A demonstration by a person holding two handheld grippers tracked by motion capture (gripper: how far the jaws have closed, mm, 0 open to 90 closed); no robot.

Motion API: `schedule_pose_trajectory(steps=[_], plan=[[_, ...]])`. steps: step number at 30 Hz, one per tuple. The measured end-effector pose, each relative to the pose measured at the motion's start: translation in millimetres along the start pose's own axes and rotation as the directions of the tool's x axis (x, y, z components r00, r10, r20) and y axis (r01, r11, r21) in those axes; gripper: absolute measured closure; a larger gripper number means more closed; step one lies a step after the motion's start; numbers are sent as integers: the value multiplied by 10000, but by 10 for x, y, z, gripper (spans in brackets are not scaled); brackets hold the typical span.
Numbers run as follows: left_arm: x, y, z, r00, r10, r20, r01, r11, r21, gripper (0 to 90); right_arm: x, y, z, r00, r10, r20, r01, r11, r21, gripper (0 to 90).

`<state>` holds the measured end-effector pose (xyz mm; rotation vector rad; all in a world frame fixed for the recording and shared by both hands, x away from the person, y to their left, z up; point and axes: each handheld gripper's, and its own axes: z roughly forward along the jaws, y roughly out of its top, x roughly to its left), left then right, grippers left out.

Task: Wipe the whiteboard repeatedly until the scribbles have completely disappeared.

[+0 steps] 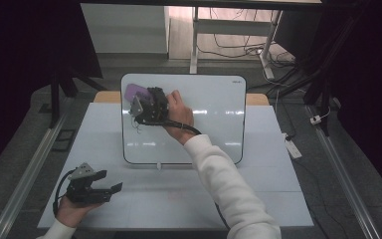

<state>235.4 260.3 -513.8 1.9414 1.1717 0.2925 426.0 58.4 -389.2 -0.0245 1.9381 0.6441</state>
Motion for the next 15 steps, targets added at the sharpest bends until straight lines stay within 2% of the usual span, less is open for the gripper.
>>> schedule_pose_trajectory(steps=[2,3,5,7,8,11,12,14,15], plan=[[-2,1,-2,10000,15,-15,-15,10000,-6,184,-28,13,-13,9998,151,-114,-147,9993,349,400],[-1,1,-3,10000,9,-14,-9,10000,-14,183,-6,9,-2,10000,-21,3,21,9999,110,400],[6,1,1,10000,-17,7,17,10000,7,184,75,28,-23,9984,-552,-124,555,9982,213,400],[7,-1,3,10000,-14,0,14,10000,10,183,174,40,-67,9932,-1117,-319,1129,9928,402,400],[8,-1,0,10000,-6,0,6,10000,16,183,238,35,-77,9924,-1150,-438,1165,9927,323,400],[5,-1,-6,10000,-2,-13,2,10000,-16,184,384,13,-129,9829,-1755,-553,1771,9839,258,401],[3,-1,-5,10000,6,-27,-6,10000,-12,183,396,8,-143,9801,-1915,-532,1932,9807,289,400],[-1,0,-4,10000,19,-28,-19,10000,-3,183,359,-11,-150,9809,-1896,-437,1914,9806,424,400],[-2,1,-5,10000,22,-25,-22,10000,10,183,312,-20,-147,9828,-1834,-241,1844,9813,542,400]])
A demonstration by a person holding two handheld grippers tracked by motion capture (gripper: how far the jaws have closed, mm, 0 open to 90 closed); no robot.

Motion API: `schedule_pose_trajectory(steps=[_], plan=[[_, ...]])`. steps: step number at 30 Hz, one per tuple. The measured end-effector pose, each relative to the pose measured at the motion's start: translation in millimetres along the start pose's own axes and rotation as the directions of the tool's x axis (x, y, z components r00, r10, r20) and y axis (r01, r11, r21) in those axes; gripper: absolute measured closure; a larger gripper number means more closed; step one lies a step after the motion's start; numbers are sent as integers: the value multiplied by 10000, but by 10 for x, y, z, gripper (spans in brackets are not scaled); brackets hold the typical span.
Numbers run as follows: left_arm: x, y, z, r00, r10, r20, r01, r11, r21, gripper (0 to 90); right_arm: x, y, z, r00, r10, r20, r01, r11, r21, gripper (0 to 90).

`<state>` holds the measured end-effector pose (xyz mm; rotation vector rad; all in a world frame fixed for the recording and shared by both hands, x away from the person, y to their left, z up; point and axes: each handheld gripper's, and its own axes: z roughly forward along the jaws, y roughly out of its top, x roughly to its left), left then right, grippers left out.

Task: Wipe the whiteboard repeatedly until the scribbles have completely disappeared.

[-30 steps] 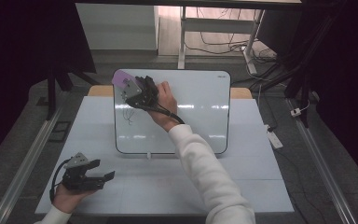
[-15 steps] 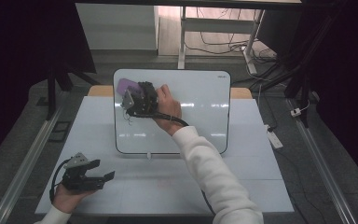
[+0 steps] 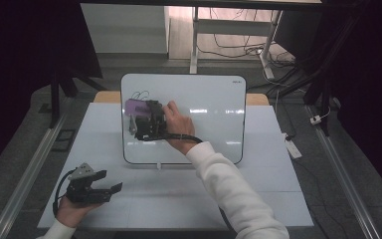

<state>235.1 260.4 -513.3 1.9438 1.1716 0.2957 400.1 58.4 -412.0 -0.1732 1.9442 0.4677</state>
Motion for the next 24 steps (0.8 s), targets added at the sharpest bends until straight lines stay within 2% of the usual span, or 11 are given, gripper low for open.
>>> schedule_pose_trajectory(steps=[2,4,6,7,9,11,14,16,17,20,24], plan=[[-1,0,1,10000,-9,-9,9,10000,-21,183,-112,-41,6,9989,421,222,-426,9988,236,401],[4,0,5,10000,-23,-4,23,10000,-15,183,-206,-86,27,9968,639,482,-650,9976,226,401],[7,0,9,10000,-41,13,41,10000,-3,183,-245,-104,36,9953,844,466,-856,9960,258,401],[8,-1,8,10000,-41,15,41,10000,-6,183,-225,-94,32,9956,766,541,-783,9965,288,401],[9,-1,0,10000,-46,-3,46,10000,-15,183,-125,-40,-2,9988,309,371,-325,9986,427,401],[11,-3,-4,10000,-54,5,54,10000,-46,183,63,8,-31,9993,-334,165,330,9991,251,401],[14,-5,-9,10000,-51,15,51,10000,-41,183,338,39,-114,9925,-1217,-120,1219,9923,205,401],[12,-3,-4,10000,-45,11,45,10000,-21,183,387,20,-137,9887,-1498,-14,1498,9885,206,401],[10,-2,-1,10000,-33,7,33,10000,-21,183,341,5,-132,9911,-1326,85,1323,9908,297,401],[3,-1,-6,10000,5,-11,-5,10000,-30,183,71,-75,-68,9983,-287,502,260,9982,542,401],[12,-3,-5,10000,-53,-2,53,10000,-36,183,-265,-182,-14,9903,805,1133,-912,9915,923,401]])
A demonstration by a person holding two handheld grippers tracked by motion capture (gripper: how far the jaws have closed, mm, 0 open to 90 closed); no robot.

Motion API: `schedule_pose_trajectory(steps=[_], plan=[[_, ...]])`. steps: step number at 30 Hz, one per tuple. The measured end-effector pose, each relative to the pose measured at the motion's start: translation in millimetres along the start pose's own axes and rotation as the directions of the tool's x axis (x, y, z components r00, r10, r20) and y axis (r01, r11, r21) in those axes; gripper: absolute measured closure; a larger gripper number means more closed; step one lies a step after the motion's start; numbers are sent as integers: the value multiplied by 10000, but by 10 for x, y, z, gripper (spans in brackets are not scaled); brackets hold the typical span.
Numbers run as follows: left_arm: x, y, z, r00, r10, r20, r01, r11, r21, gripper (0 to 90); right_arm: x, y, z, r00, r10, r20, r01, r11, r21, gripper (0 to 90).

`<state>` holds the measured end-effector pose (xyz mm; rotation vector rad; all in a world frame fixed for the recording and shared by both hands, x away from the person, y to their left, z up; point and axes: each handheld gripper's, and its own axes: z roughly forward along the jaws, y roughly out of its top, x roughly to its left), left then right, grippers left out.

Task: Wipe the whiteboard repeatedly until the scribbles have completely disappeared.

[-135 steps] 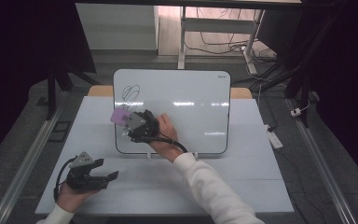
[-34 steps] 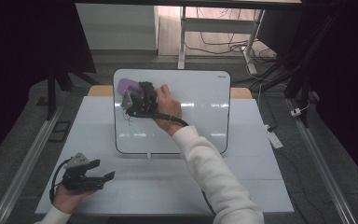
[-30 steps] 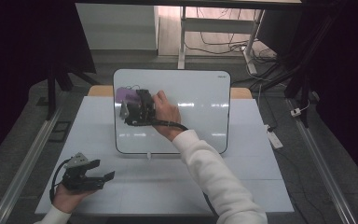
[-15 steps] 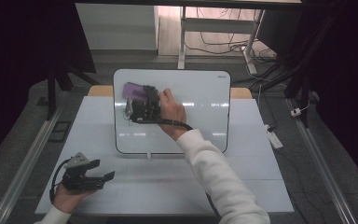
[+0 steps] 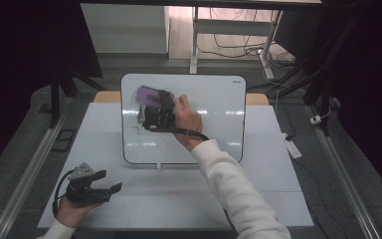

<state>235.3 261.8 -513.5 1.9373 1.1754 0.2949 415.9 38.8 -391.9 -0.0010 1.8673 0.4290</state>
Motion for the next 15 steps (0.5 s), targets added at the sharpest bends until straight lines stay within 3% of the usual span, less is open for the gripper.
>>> schedule_pose_trajectory(steps=[3,4,6,8,9,11,12,14,15], plan=[[6,-2,1,10000,-5,13,5,10000,10,183,-79,-29,25,9990,433,-121,-433,9991,5,401],[8,-2,-1,10000,-1,8,1,10000,-5,182,-46,-20,14,9996,267,-115,-268,9996,-47,401],[10,-3,-3,10000,-21,-12,21,10000,-23,183,99,18,-43,9980,-294,-552,288,9995,-126,402],[13,-4,-3,10000,-22,6,22,10000,0,182,268,34,-106,9934,-979,-591,966,9950,-246,401],[14,-5,0,10000,-14,18,14,10000,8,182,282,26,-123,9923,-1094,-576,1084,9939,-193,401],[7,-3,2,10000,24,6,-24,10000,29,182,184,-21,-104,9967,-687,-440,687,9976,-2,401],[2,-3,0,10000,37,8,-37,10000,21,182,116,-57,-70,9993,-270,-255,270,9996,28,401],[-2,-1,-2,10000,49,5,-49,10000,8,182,-35,-110,-27,9990,413,-169,-408,9987,293,401],[-1,0,-1,10000,23,8,-23,10000,10,183,-90,-125,-14,9988,487,-32,-486,9983,308,401]])
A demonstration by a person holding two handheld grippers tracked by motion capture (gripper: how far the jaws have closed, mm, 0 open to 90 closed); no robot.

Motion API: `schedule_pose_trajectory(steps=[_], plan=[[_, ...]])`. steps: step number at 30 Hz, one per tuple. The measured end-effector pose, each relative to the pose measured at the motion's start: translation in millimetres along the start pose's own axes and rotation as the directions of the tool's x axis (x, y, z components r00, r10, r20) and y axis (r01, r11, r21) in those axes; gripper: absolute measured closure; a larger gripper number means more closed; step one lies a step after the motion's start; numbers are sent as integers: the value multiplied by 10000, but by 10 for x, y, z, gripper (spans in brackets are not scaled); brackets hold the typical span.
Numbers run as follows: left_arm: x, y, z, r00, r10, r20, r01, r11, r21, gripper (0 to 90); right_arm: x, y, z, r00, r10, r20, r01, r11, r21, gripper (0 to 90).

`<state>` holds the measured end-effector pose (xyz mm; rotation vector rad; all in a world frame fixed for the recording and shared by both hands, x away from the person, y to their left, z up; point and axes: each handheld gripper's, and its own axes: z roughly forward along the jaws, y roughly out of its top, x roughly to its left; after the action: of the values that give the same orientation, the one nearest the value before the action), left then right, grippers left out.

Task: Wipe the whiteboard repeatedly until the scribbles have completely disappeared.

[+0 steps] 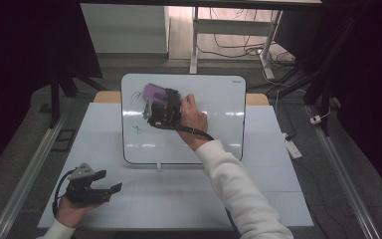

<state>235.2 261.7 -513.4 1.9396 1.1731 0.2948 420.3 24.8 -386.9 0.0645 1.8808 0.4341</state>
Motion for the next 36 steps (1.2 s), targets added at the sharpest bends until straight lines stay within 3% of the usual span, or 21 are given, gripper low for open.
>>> schedule_pose_trajectory(steps=[3,5,7,10,15,19,22,25,27,29,32,34,36], plan=[[6,0,4,10000,-14,-4,14,10000,28,182,-53,16,5,10000,54,-19,-54,9997,245,401],[9,0,4,10000,-15,-7,15,10000,11,182,-2,25,9,10000,40,-84,-41,10000,-38,401],[10,1,10,10000,-3,-12,3,10000,35,182,54,68,-13,9988,-452,-172,453,9990,29,400],[-3,1,13,10000,20,-15,-20,10000,48,182,124,170,8,9977,-627,-238,621,9978,-244,400],[8,-3,9,10000,-24,-22,24,10000,44,182,176,342,67,9978,-603,-268,592,9975,-391,400],[17,-6,4,10000,-31,-14,31,10000,31,182,288,399,24,9910,-1311,-267,1298,9905,-450,401],[14,-7,-2,10000,-10,-19,10,10000,17,182,194,369,53,9950,-994,-133,989,9945,-332,401],[9,-7,-6,10000,1,-34,-1,10000,15,182,46,309,100,9998,-208,-10,207,9995,-247,401],[9,-5,0,10000,-24,-25,24,10000,24,182,24,316,103,9999,-129,-106,127,9998,-158,401],[6,-3,7,10000,-3,-38,3,10000,52,182,85,370,89,9987,-379,-353,369,9989,-284,401],[6,-5,2,10000,-1,-44,1,10000,41,182,310,500,46,9901,-1161,-786,1134,9928,-382,401],[13,-8,-2,10000,-7,-47,7,10000,31,182,421,545,17,9833,-1726,-583,1704,9845,-414,401],[14,-9,-2,10000,2,-48,-2,10000,47,182,366,536,29,9868,-1494,-624,1469,9882,-423,401]])
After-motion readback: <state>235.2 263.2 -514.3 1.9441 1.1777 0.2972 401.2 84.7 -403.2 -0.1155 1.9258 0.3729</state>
